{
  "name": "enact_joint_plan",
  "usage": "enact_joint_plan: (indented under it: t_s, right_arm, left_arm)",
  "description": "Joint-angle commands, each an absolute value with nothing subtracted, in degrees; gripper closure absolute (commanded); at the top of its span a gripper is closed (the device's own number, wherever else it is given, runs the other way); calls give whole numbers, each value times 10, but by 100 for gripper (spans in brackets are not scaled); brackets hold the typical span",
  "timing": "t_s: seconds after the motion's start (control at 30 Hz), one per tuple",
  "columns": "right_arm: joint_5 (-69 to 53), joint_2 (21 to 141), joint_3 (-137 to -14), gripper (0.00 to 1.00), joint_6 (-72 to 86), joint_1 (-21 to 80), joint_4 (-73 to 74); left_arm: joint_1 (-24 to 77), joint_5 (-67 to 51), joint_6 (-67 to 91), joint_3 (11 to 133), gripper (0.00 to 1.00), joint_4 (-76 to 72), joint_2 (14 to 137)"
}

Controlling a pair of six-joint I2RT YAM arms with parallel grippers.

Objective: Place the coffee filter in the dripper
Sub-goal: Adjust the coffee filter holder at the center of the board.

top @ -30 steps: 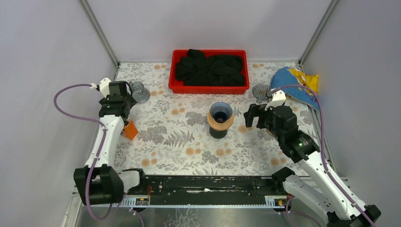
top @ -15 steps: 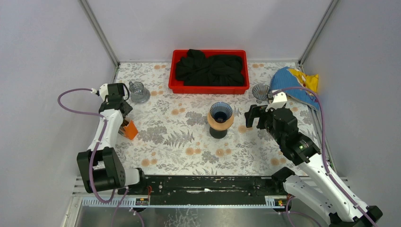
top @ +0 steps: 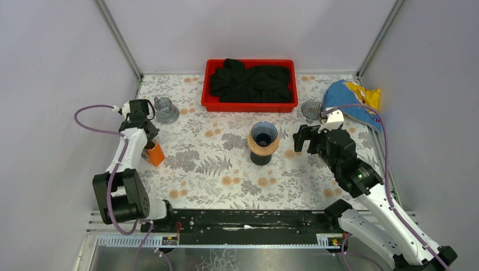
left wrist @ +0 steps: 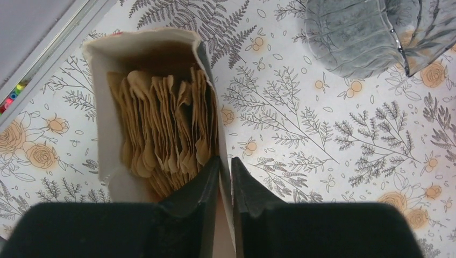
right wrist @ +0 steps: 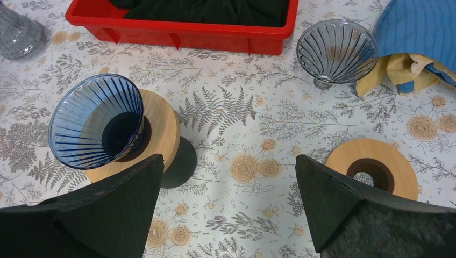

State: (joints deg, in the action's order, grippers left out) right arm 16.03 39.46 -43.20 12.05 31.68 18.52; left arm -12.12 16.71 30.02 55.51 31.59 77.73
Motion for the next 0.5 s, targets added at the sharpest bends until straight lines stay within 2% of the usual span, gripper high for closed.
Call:
enact_joint_plan:
  t_s: [0.0, 0.3, 0.47]
  right_arm:
    - [175, 388, -434, 1, 125, 323, 152]
    - [169, 389, -433, 1, 126, 323, 149]
    - [166, 393, -434, 1, 126, 323, 149]
  left_arm:
    - [-126, 138, 250, 574, 83, 319, 768]
    - [-125, 100, 160, 589, 93, 354, 750]
    - [-114, 82, 131, 605, 94, 366, 769]
